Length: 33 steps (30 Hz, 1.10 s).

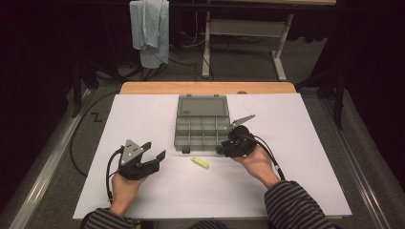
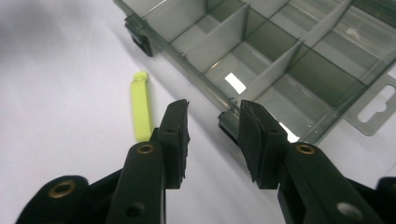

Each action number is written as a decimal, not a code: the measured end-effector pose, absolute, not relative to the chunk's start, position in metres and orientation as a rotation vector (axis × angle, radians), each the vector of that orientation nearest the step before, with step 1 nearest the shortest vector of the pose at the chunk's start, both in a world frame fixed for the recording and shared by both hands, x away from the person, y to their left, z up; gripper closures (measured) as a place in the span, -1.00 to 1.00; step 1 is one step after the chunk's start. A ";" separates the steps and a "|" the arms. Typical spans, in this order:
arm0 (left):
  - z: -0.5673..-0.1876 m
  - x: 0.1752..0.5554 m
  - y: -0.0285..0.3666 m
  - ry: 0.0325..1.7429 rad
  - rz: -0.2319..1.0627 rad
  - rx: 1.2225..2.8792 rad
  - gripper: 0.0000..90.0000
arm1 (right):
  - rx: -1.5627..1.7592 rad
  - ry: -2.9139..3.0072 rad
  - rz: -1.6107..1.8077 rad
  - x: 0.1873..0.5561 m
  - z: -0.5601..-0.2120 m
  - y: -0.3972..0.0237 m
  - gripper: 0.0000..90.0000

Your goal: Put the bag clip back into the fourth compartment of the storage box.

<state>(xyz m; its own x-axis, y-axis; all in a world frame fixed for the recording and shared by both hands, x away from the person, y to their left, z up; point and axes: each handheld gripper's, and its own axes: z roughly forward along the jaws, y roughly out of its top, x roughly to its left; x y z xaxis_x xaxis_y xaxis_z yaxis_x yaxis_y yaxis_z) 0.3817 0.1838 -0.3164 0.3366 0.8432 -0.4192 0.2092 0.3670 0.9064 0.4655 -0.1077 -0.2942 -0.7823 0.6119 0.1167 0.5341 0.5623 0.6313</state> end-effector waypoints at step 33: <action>-0.318 0.383 0.185 1.185 0.570 1.148 -0.17 | 0.859 2.805 0.896 0.454 -0.305 -0.074 0.55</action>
